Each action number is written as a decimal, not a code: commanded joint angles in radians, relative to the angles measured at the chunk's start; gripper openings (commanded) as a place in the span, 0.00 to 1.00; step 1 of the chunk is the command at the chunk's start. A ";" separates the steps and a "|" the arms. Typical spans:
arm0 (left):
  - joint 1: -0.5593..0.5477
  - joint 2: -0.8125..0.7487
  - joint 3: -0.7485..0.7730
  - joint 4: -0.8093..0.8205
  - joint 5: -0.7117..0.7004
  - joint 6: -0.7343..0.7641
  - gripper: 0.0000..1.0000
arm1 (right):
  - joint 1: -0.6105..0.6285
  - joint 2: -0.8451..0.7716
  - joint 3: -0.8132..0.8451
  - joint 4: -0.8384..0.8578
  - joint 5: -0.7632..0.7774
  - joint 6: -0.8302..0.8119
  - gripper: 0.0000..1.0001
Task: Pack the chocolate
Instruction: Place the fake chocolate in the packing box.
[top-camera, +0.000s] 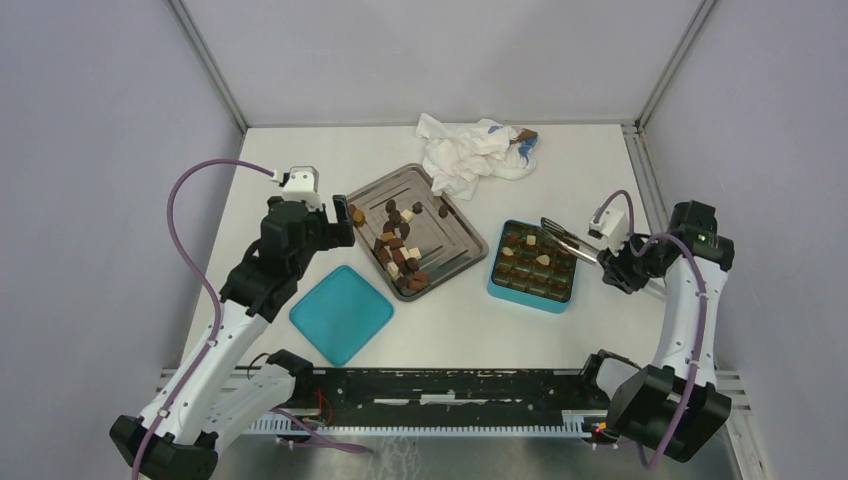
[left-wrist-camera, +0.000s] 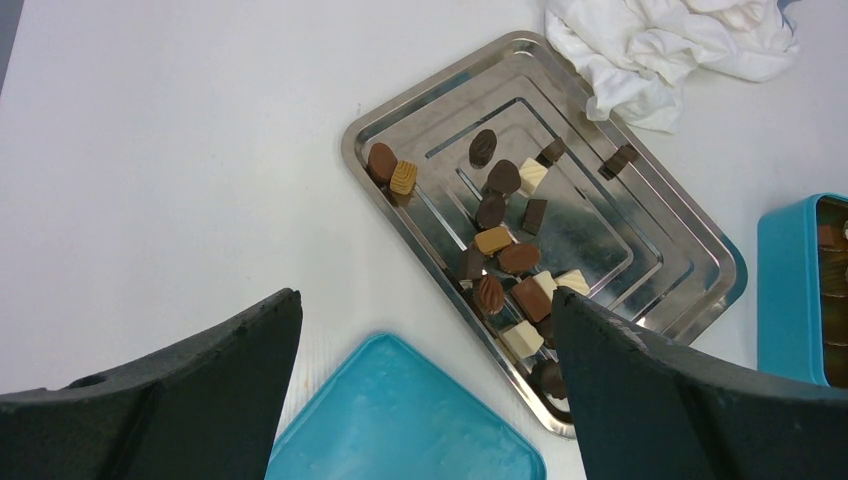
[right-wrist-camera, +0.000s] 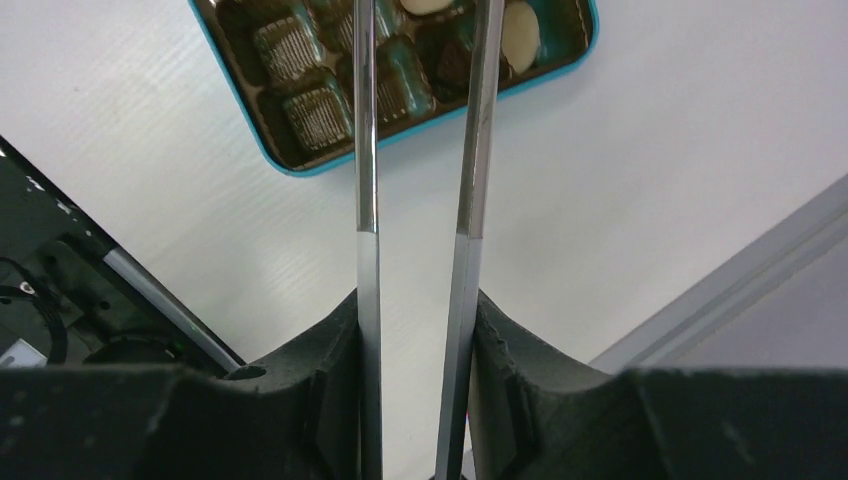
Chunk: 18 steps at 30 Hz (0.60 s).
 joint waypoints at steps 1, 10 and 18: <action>0.006 -0.009 -0.006 0.039 0.008 0.058 0.99 | 0.054 0.019 0.036 -0.008 -0.204 -0.030 0.40; 0.008 -0.008 -0.007 0.039 0.008 0.057 0.99 | 0.404 0.067 0.007 0.274 -0.129 0.269 0.40; 0.008 -0.007 -0.007 0.039 0.008 0.057 0.99 | 0.712 0.215 0.060 0.418 0.075 0.398 0.39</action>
